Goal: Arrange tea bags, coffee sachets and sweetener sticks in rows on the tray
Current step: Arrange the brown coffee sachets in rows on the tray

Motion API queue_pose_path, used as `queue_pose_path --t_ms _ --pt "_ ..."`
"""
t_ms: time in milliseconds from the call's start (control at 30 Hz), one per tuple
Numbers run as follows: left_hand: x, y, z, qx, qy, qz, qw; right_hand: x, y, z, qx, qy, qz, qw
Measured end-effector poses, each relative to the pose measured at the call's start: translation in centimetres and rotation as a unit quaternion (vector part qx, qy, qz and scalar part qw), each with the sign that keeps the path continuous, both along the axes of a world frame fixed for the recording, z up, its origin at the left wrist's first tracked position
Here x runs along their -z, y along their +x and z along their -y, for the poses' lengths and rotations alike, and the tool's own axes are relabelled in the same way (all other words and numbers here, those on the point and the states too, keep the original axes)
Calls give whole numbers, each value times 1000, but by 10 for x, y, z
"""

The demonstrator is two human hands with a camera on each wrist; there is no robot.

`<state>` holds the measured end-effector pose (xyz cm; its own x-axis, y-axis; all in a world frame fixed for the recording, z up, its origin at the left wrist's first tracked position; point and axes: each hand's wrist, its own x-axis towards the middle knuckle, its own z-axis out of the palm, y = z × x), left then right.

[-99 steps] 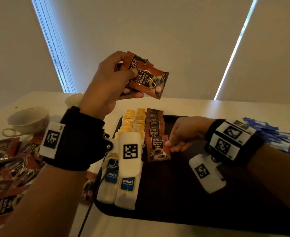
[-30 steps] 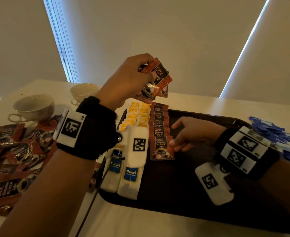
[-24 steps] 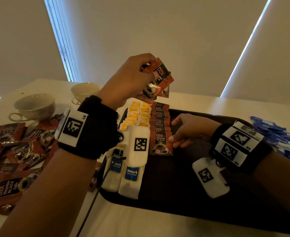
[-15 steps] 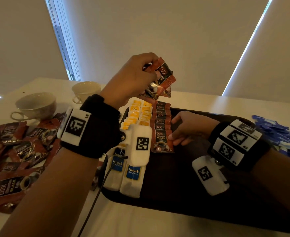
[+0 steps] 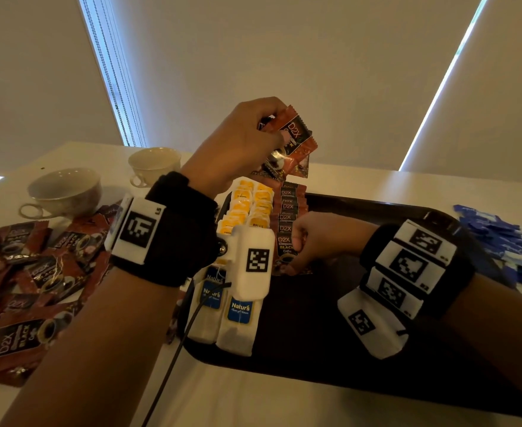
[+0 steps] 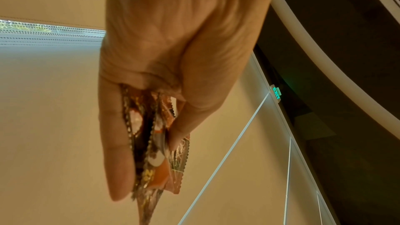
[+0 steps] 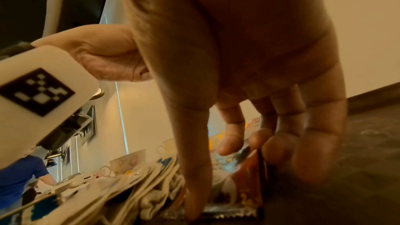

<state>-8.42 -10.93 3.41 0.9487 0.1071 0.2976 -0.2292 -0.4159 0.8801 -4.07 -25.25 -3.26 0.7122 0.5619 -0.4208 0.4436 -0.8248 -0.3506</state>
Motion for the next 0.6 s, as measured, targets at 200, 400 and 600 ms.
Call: queue_pose_path --t_ms 200,400,600 --pt "0 -1 0 -3 2 -3 1000 3 6 -3 5 5 -12 1000" --pt "-1 -1 -2 2 -7 -13 1000 -9 3 5 15 57 -16 998" --pt "0 -1 -2 6 -2 -31 1000 -47 0 16 171 366 46 914"
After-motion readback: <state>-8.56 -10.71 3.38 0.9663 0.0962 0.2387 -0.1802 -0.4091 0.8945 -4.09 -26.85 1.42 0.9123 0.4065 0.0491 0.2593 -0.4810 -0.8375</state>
